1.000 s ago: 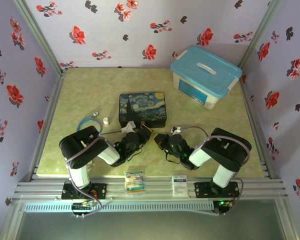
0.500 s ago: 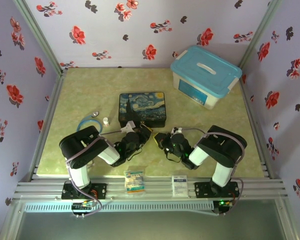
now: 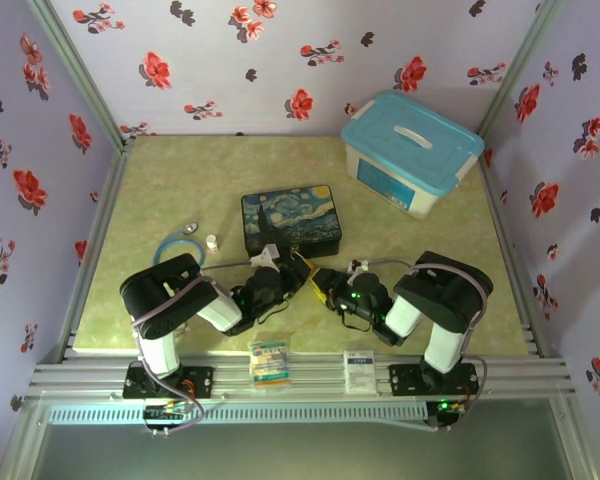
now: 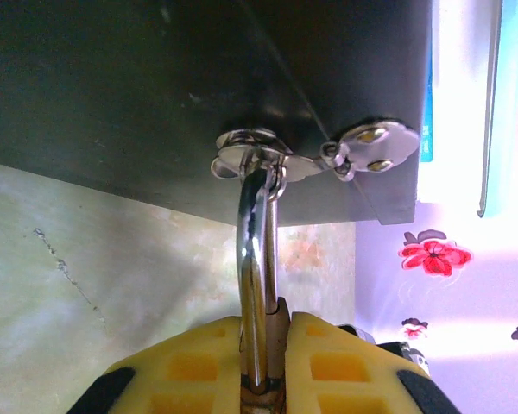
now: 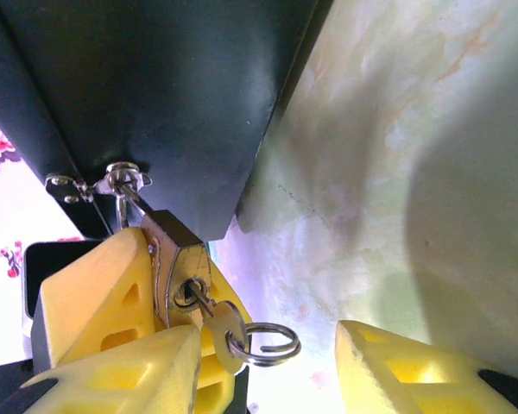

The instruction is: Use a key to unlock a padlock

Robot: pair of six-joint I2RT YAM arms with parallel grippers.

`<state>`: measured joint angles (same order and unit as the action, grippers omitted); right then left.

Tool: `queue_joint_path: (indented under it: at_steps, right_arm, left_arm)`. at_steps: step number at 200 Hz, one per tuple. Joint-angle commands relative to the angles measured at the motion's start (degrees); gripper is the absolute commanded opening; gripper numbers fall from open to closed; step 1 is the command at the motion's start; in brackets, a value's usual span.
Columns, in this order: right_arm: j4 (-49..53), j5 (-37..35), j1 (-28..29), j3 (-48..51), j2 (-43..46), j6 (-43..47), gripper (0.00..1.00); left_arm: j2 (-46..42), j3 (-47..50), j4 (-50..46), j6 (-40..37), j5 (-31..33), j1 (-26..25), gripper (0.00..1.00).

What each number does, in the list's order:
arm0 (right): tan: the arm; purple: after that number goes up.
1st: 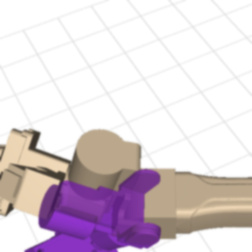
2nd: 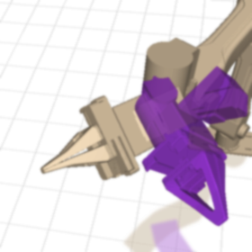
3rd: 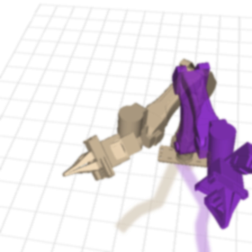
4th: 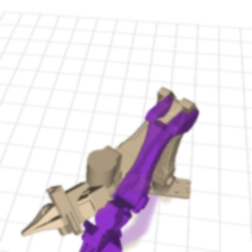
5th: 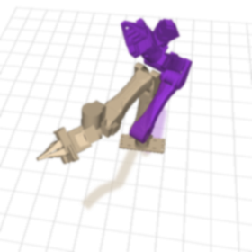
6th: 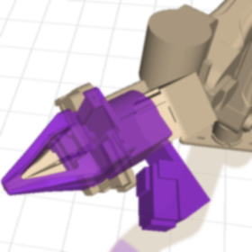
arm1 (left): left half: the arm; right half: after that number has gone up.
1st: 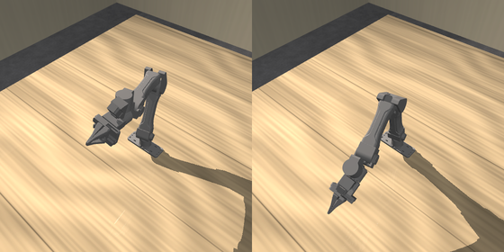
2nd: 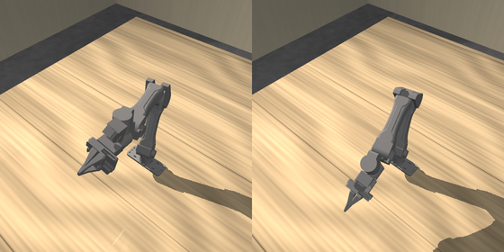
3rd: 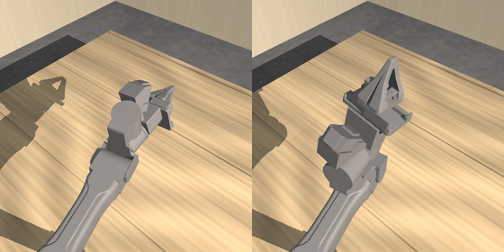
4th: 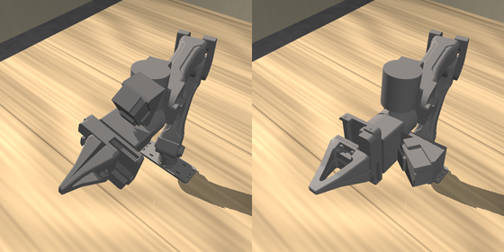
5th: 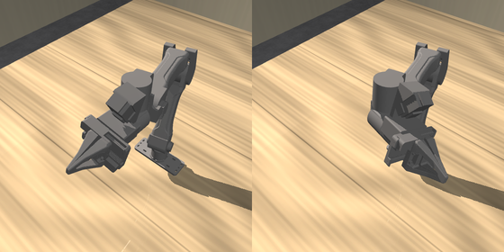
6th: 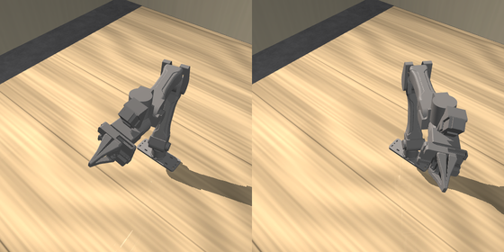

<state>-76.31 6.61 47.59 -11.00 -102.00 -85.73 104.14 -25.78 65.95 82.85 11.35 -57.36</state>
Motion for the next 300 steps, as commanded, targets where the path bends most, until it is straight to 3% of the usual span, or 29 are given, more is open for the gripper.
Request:
queue_joint_path:
  at_steps: [1, 31, 72, 98, 124, 141, 168, 185, 203, 224, 300]
  right_arm:
    - [6.2, 1.6, -0.8, 1.7, 0.7, 7.8, 0.47]
    - [24.1, 1.6, -1.0, -0.8, 10.2, 16.5, 0.48]
    - [63.9, -7.6, -0.5, -8.9, 30.2, 32.8, 0.52]
    - [76.0, -8.7, -2.1, -13.3, 35.3, 44.0, 0.58]
    - [82.5, -7.3, -1.6, -18.3, 35.9, 58.0, 0.57]
    - [82.3, -10.5, 0.4, -18.8, 36.0, 65.7, 0.54]
    - [68.5, -11.8, 2.2, -14.3, 35.0, 71.8, 0.52]
    - [66.0, -12.6, 2.3, -14.6, 32.5, 73.8, 0.49]
    - [66.8, -12.0, 2.3, -15.8, 30.0, 74.6, 0.36]
    - [65.0, -9.7, 2.3, -14.6, 29.9, 73.5, 0.28]
    - [51.9, -6.6, 2.3, -10.9, 25.6, 70.8, 0.12]
  left_arm:
    - [-1.6, -0.7, 3.1, -1.8, -1.7, -0.9, 0.0]
    - [-1.6, 0.0, 3.2, -1.6, -1.3, -0.9, 0.0]
    - [-1.8, 0.6, 3.3, -1.8, -0.9, -0.9, 0.0]
    - [-2.0, 0.6, 3.4, -1.9, -1.0, -0.9, 0.0]
    - [-2.9, 0.8, 3.1, -2.1, -1.1, -0.9, 0.0]
    - [-3.3, 1.0, 2.9, -2.2, -1.1, -0.9, 0.0]
    - [-3.6, 1.2, 2.9, -2.1, -1.3, -1.0, 0.0]
    - [-3.7, 1.3, 2.9, -2.0, -1.3, -1.0, 0.0]
    - [-4.0, 1.4, 2.8, -2.1, -1.0, -1.0, 0.0]
    - [-4.0, 1.2, 2.8, -2.1, -1.1, -1.0, 0.0]
    - [-5.4, 0.6, 2.5, -2.0, -1.5, -1.2, 0.0]
